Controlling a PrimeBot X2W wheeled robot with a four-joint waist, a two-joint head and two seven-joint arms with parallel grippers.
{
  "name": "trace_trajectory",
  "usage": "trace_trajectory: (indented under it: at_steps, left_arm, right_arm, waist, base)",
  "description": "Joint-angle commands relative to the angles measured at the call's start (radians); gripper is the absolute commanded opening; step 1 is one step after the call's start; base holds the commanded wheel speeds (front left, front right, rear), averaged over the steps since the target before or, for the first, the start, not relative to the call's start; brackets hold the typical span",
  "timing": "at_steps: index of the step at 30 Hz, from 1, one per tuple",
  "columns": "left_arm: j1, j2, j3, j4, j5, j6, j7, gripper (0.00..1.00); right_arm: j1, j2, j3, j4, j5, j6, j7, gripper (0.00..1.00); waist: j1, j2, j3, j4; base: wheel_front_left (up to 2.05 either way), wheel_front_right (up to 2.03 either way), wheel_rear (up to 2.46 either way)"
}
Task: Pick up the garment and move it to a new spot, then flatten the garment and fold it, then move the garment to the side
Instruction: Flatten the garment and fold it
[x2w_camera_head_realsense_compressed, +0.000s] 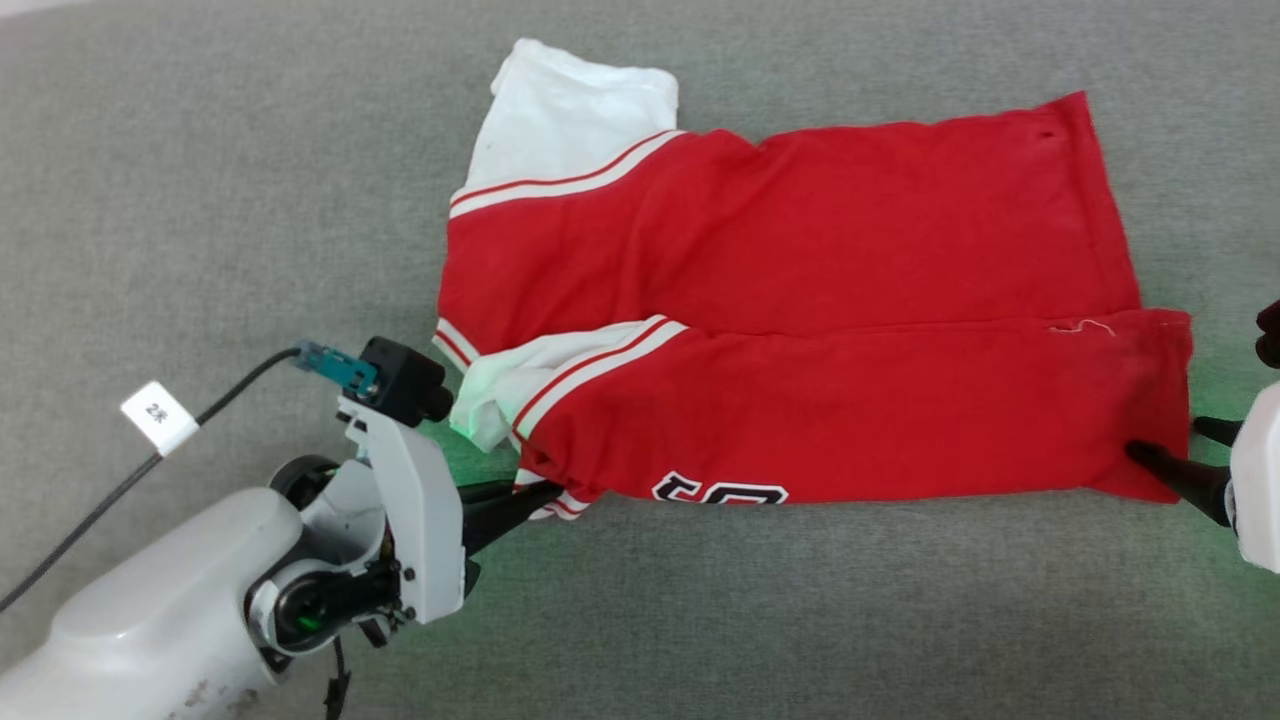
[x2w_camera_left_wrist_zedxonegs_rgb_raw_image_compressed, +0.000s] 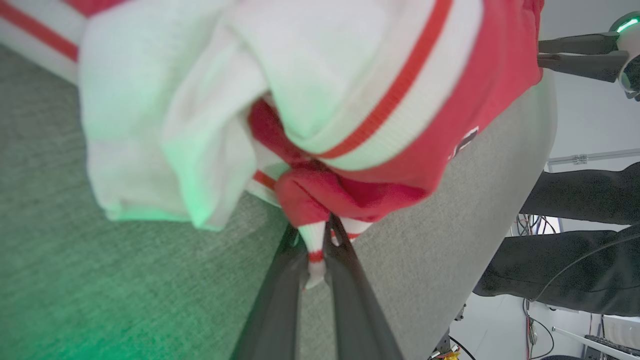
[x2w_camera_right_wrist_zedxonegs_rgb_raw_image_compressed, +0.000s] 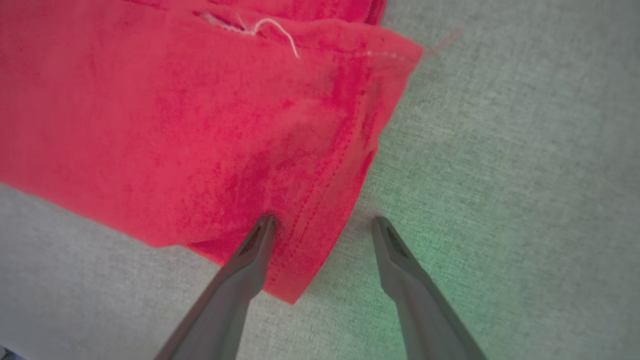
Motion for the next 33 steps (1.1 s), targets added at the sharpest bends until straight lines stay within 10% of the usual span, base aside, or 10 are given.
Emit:
trace_trajectory:
  at_steps: [1,3,4,6,17,33]
  left_arm:
    - [0.011,-0.003,0.0,0.005,0.011,0.006,-0.005,0.0]
    - [0.013,-0.007,-0.002,0.0,0.02,0.007,-0.017,0.0]
    - [0.013,-0.009,-0.004,0.0,0.026,0.007,-0.022,0.0]
    - [0.015,-0.01,-0.001,0.003,0.04,0.012,-0.043,0.0]
    - [0.086,0.068,0.008,-0.071,0.09,0.033,-0.147,0.0]
    - [0.236,0.199,0.003,-0.349,0.113,0.18,-0.239,0.0]
  right_arm:
    - [-0.007,0.008,0.008,0.009,-0.005,-0.001,0.007,1.0]
    - [-0.019,0.017,0.03,0.039,-0.012,-0.002,0.019,1.0]
    - [-0.02,0.021,0.039,0.052,-0.013,-0.002,0.025,0.56]
    - [-0.017,0.027,0.057,0.061,0.0,-0.001,0.032,0.0]
    - [0.079,-0.041,-0.014,0.0,0.017,-0.002,-0.054,0.0]
    - [0.377,-0.051,-0.188,-0.232,-0.026,-0.002,-0.015,0.0]
  waist:
    - [-0.0001,0.0,0.013,0.015]
    - [-0.0001,0.0,0.016,0.024]
    - [-0.0001,0.0,0.017,0.028]
    - [-0.0001,0.0,0.015,0.033]
    - [-0.0001,0.0,-0.028,0.045]
    - [-0.0001,0.0,-0.061,0.043]
  base:
    - [0.0,0.0,0.0]
    - [0.0,0.0,0.0]
    - [0.0,0.0,0.0]
    - [0.0,0.0,0.0]
    - [0.0,0.0,0.0]
    - [0.0,0.0,0.0]
